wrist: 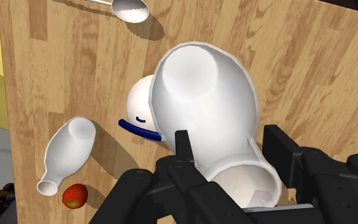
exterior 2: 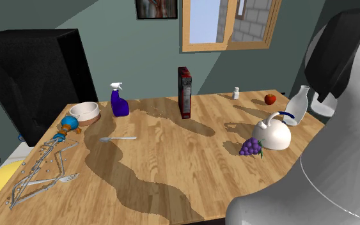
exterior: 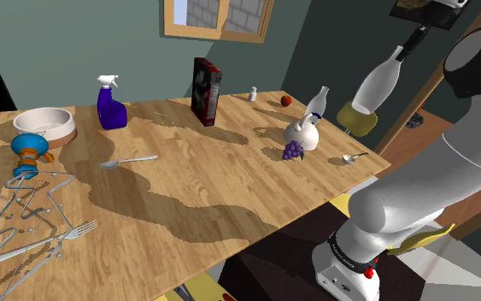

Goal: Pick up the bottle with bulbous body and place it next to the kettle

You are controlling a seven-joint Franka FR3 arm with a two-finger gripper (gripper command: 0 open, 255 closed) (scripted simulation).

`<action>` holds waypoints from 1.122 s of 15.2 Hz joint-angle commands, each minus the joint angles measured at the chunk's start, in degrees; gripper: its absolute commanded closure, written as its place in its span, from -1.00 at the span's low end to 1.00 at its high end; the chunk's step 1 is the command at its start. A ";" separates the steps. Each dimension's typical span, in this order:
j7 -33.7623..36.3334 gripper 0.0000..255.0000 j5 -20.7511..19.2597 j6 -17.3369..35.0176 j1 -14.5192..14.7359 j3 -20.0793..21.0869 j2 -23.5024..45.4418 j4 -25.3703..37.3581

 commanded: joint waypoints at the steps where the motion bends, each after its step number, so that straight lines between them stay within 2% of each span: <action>1: -1.00 1.00 0.09 1.26 -0.33 -0.51 0.22 -1.07; 17: 1.13 1.00 -3.95 15.14 -0.27 1.73 -7.22 -21.12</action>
